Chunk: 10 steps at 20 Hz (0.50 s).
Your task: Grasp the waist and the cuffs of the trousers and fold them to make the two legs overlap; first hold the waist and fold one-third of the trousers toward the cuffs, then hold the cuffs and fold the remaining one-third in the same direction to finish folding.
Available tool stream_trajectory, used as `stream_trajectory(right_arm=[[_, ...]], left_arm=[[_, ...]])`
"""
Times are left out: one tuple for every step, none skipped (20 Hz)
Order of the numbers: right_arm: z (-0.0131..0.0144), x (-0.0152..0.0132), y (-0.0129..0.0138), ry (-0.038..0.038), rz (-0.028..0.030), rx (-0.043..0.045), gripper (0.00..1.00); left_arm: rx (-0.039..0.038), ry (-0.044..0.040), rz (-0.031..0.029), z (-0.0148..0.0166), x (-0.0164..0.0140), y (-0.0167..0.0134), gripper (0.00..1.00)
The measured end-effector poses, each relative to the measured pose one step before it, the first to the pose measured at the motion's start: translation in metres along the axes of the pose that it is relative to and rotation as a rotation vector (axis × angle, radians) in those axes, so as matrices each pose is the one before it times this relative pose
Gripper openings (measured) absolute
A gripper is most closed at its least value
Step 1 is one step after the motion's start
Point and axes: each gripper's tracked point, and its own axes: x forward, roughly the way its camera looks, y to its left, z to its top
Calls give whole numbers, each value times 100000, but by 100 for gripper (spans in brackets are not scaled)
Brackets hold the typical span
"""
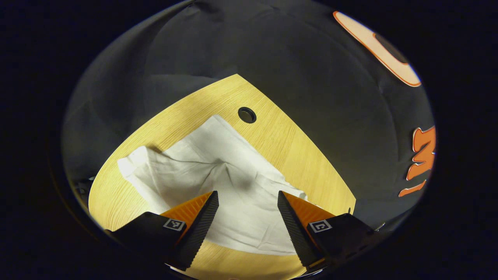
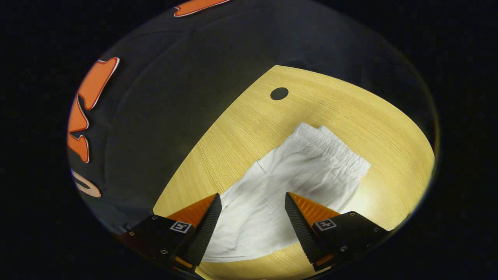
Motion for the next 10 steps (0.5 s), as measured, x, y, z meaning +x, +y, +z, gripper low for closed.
stream_trajectory(right_arm=[[-142, -911, -970, -711, -345, -100, 99], [-262, -778, -1099, -799, -172, 304, 98], [-246, -647, -1130, -900, -328, 841, 98], [-170, -558, -1160, -828, -258, 1156, 99], [-70, -526, -1058, -465, -427, 1356, 99], [-34, -411, -1133, -630, -625, 1488, 99], [-125, -396, -954, -799, -672, 1662, 98], [-183, -318, -862, -799, -593, 1775, 98], [-96, -166, -973, -519, -363, 1320, 98], [-149, -14, -1150, -337, -924, 1094, 99]], left_arm=[[1054, -2330, -527, -202, -903, -163, 100], [977, -3013, -1463, -226, -1232, -549, 100], [1639, -3348, -755, 120, -1069, -436, 99], [3512, -3754, 119, 84, -1217, -81, 99], [4329, -3583, 351, 387, -1076, -151, 100], [3963, -3861, -436, 450, -1053, -491, 100], [3156, -4288, -1238, 625, -920, -762, 99], [3434, -4529, -1694, 764, -918, -877, 99], [5015, -4436, -1559, 481, -588, -641, 100], [6145, -2149, -77, 203, -833, -581, 99]])
